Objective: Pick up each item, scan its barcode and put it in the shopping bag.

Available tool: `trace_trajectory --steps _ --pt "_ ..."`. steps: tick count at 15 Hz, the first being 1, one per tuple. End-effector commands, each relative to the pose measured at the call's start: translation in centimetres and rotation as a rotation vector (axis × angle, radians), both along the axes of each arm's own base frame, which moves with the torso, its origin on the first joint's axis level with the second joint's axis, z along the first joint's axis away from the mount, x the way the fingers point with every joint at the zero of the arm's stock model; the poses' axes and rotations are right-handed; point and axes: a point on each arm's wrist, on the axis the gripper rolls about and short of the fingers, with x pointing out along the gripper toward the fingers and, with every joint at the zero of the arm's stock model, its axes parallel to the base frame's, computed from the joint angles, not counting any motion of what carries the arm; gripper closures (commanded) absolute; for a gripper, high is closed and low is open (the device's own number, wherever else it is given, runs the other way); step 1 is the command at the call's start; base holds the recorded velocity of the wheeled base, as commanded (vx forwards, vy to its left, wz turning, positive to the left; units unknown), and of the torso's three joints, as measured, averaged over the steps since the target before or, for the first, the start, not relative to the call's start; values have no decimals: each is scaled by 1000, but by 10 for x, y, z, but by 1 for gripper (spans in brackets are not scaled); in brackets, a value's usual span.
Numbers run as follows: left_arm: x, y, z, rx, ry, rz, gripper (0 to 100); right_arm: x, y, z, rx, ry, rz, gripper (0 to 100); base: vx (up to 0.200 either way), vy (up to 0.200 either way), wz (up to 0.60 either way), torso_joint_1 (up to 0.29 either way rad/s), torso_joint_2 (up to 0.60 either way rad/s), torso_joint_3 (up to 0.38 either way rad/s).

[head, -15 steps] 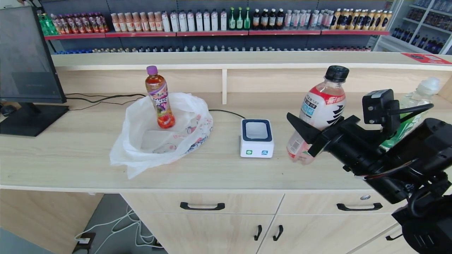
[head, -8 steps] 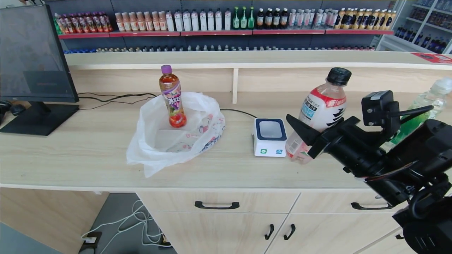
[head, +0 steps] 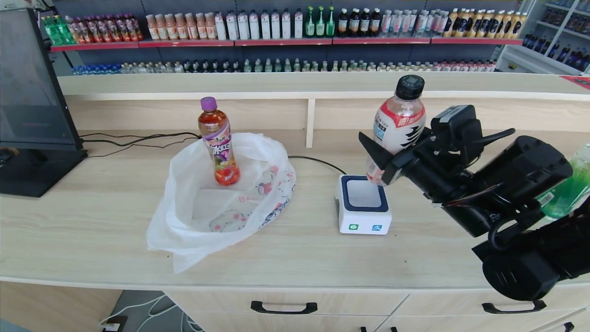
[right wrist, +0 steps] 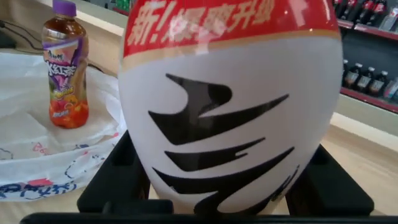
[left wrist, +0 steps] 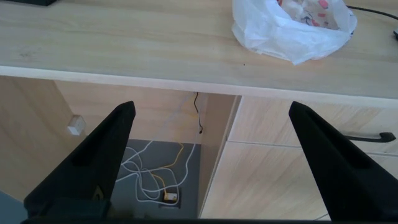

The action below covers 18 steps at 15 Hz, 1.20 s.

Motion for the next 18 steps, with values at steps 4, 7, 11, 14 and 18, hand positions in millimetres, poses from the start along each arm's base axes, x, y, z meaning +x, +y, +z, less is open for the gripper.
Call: trace_trajectory --steps 4,7,11,14,18 --pt "0 0 0 0 -1 0 0 10 6 -6 -171 -118 -16 100 0 0 0 0 0 0" --pt "0 0 0 3 -4 0 0 8 10 -5 -315 -255 28 100 0 0 0 0 0 0" --pt "0 0 0 6 -4 0 0 12 5 -14 -374 -269 67 100 0 0 0 0 0 0" --pt "0 0 0 15 -4 -2 0 18 -8 -23 -423 -266 56 100 0 0 0 0 0 0" --pt "0 0 0 17 -4 -2 0 30 -18 -25 -481 -329 102 100 0 0 0 0 0 0"
